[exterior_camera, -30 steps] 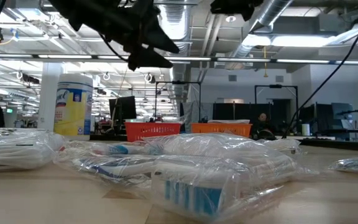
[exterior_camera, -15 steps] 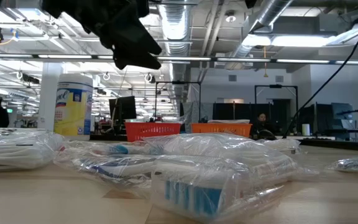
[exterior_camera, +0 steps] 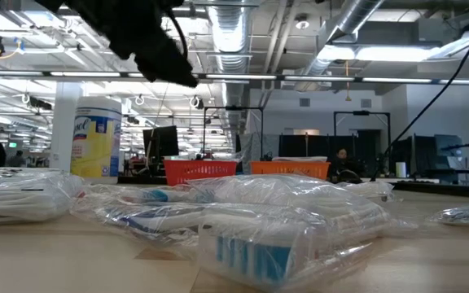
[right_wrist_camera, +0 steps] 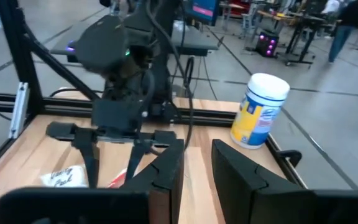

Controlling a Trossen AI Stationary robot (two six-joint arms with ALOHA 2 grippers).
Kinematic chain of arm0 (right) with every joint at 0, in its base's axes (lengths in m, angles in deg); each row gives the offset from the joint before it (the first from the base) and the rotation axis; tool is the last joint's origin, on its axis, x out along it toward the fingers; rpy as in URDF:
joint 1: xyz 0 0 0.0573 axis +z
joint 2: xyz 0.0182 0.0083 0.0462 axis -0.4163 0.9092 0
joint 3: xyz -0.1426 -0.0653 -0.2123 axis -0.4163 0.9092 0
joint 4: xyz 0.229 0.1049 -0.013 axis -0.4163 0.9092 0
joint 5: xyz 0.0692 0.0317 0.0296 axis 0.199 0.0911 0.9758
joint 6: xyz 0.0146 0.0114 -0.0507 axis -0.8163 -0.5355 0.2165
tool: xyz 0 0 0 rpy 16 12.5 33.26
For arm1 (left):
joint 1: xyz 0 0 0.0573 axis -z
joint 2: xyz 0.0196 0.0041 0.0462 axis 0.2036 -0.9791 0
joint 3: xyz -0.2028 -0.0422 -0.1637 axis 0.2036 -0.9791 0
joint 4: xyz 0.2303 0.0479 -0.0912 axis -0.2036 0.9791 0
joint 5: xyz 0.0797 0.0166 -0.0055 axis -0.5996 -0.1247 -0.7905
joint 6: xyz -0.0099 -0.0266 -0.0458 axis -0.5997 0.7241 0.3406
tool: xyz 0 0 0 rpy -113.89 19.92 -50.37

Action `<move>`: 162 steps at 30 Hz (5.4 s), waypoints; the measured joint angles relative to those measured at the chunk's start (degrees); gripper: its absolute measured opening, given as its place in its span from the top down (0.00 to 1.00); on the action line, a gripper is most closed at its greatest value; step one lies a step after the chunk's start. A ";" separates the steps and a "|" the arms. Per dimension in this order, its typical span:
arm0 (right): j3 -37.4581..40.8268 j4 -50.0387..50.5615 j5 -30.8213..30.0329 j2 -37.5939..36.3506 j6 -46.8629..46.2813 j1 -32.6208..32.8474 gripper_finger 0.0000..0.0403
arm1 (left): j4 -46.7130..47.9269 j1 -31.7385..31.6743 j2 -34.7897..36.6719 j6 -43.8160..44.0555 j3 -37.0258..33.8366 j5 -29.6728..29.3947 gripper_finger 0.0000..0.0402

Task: Pick & Place Travel size toiletries
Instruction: Put the blue toothbrush into the top red bin

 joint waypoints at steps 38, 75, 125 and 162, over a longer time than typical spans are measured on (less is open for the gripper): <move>-0.02 3.15 0.00 -0.07 -1.24 -0.45 0.81 | 4.30 -2.37 -23.13 -1.06 6.54 14.44 0.66; -0.02 3.50 0.00 -0.07 -2.09 -0.41 0.81 | 4.66 -3.83 -23.06 -8.36 6.36 -3.52 0.50; -0.04 3.58 0.00 -0.07 -1.02 -0.36 0.81 | 3.23 6.70 -2.31 -1.28 6.38 -22.49 1.00; -0.04 -17.45 10.02 12.12 10.30 1.99 0.81 | -73.75 10.27 12.14 -17.61 -25.53 -3.49 1.00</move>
